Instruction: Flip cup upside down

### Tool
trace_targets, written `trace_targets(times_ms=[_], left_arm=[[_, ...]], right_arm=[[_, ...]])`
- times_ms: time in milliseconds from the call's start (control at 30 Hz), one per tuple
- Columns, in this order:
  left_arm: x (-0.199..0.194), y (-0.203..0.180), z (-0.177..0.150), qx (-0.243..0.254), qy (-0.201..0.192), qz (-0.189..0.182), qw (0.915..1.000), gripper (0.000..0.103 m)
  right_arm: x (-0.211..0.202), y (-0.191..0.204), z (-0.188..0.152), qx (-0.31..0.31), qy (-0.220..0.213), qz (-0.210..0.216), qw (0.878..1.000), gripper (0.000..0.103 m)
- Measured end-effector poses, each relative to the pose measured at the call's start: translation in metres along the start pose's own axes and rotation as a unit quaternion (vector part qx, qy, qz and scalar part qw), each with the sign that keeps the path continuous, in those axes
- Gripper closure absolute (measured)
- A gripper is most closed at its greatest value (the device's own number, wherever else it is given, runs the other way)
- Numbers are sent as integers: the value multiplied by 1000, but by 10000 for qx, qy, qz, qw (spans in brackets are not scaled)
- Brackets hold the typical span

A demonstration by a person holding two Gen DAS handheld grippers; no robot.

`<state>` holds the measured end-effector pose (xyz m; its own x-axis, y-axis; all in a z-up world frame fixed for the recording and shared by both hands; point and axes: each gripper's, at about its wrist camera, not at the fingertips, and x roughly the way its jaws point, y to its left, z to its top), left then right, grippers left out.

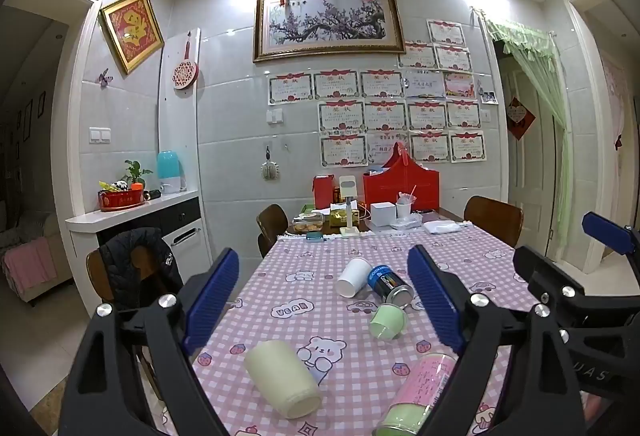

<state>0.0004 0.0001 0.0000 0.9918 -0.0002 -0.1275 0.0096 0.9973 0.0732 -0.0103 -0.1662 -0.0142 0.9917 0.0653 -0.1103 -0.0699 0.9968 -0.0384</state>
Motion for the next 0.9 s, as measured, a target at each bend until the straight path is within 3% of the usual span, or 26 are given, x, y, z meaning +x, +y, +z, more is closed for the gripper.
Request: trace_targets(times_ms=[900], left_arm=[[-1,0,0,6,-5,-5,10000,18]], right_arm=[[2,-1,-1,18,19,7,10000,8]])
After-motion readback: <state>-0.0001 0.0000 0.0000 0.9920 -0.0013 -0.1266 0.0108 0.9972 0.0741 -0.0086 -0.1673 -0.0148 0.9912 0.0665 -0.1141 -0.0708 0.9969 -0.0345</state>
